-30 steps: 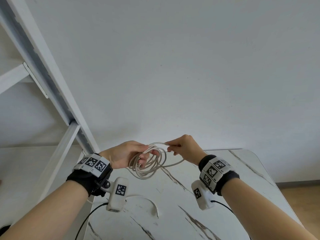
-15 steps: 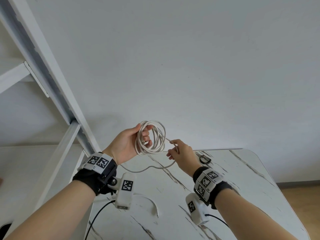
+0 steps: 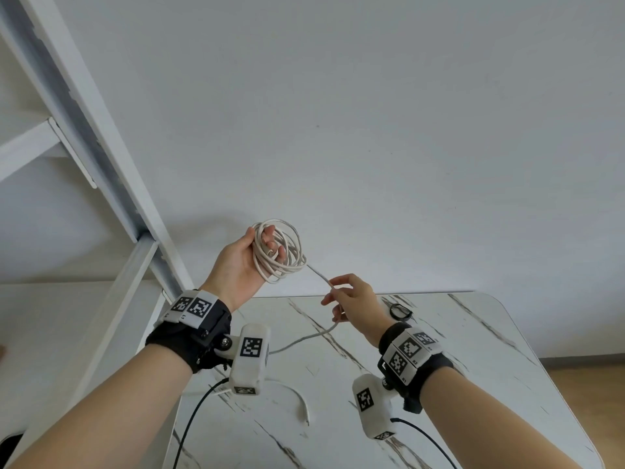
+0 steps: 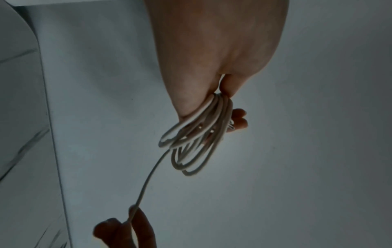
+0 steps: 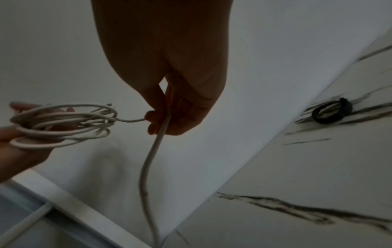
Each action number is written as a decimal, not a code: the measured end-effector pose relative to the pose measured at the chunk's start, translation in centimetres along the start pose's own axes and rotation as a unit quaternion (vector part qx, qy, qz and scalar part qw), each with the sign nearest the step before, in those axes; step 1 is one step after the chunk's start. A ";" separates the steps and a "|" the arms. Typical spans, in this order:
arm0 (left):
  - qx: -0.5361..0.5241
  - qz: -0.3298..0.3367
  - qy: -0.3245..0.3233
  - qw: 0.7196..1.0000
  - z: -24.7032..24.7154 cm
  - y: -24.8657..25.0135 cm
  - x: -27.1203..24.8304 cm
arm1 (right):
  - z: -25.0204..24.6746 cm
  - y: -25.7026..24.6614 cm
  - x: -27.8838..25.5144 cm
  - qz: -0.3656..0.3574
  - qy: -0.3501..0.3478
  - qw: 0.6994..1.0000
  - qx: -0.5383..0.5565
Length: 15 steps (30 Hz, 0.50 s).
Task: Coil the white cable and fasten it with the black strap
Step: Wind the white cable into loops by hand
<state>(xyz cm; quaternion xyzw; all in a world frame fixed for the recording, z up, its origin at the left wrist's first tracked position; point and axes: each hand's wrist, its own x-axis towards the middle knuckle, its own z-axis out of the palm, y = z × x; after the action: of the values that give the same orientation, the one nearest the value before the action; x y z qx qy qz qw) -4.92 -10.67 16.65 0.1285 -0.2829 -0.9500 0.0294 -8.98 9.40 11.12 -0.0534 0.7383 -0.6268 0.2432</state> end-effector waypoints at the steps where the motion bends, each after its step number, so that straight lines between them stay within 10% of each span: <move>1: -0.001 0.012 0.009 1.000 0.1 0.0 0.2 | 0.1 0.1 0.0 0.005 -0.010 1.000 -0.018; 9: -0.018 0.079 0.060 0.995 -0.2 1.8 1.6 | -0.3 0.9 0.0 0.060 -0.028 0.998 0.015; 15: 0.085 0.073 0.054 0.992 -0.9 1.4 1.8 | -0.6 0.6 0.1 -0.042 -0.043 0.989 -0.132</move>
<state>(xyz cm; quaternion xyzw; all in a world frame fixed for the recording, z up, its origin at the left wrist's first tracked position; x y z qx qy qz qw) -6.43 -12.61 16.26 0.1609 -0.3692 -0.9095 0.1030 -9.22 10.01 10.59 -0.1433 0.8004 -0.5308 0.2388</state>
